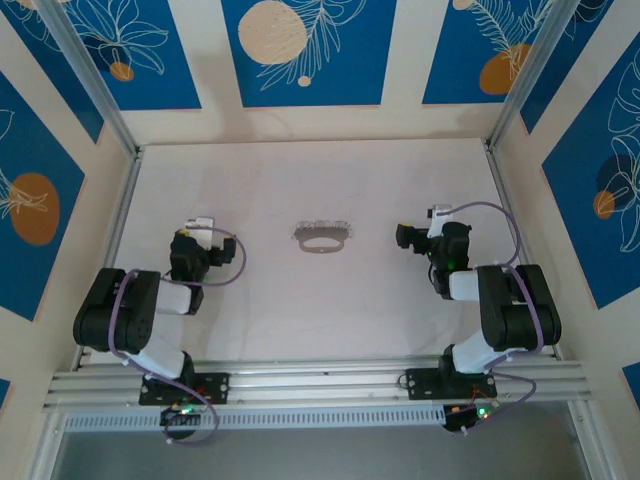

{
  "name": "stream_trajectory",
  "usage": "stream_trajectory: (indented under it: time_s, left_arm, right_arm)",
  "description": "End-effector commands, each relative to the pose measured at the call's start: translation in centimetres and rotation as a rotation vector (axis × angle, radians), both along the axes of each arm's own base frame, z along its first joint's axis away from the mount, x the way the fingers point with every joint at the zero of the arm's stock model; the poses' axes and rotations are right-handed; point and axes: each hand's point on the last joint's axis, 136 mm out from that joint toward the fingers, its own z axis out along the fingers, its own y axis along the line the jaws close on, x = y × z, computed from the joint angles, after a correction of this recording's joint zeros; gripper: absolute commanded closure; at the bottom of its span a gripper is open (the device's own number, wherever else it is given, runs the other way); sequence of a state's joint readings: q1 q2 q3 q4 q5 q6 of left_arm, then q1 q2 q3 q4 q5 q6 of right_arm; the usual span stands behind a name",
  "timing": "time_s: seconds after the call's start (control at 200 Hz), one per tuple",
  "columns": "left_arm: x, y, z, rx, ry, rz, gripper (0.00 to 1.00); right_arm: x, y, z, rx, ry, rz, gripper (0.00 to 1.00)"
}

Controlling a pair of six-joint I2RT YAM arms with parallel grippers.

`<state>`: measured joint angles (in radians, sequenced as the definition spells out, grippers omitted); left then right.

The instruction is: Put the keys on the keyring

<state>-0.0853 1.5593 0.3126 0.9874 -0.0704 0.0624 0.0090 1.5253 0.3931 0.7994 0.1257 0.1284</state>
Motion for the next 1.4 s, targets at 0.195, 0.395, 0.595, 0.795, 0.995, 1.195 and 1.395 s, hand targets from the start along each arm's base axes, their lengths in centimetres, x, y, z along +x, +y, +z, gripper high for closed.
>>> stream_trajectory:
  time_s: [0.195,0.395,0.595,0.795,0.995,1.195,1.395]
  left_arm:
    - [1.1,-0.7,1.1,-0.003,-0.018,-0.035,0.00]
    - [1.4,-0.3,0.9,-0.025,0.008,-0.028,0.00]
    - [1.6,-0.1,0.9,-0.043,0.014,-0.031,0.00]
    - [1.5,0.1,1.1,-0.042,0.014,-0.023,0.00]
    - [2.7,1.2,4.2,-0.033,0.128,0.059,0.01]
    - [2.8,-0.6,8.7,-0.211,0.128,0.026,0.06]
    - [1.5,-5.7,11.4,-0.410,0.179,-0.104,0.10]
  right_arm:
    - [0.7,0.1,1.1,-0.017,-0.039,0.020,0.01]
    - [0.7,0.1,1.2,-0.016,-0.039,0.019,0.01]
    - [0.7,0.1,1.1,-0.009,-0.035,0.026,0.01]
    - [0.7,0.9,1.6,-0.007,-0.030,0.077,0.08]
    - [1.0,1.3,5.7,0.059,0.094,0.057,0.10]
    - [1.4,4.9,9.2,0.276,0.179,0.174,0.13]
    - [2.7,9.6,7.2,0.490,0.364,0.298,0.21]
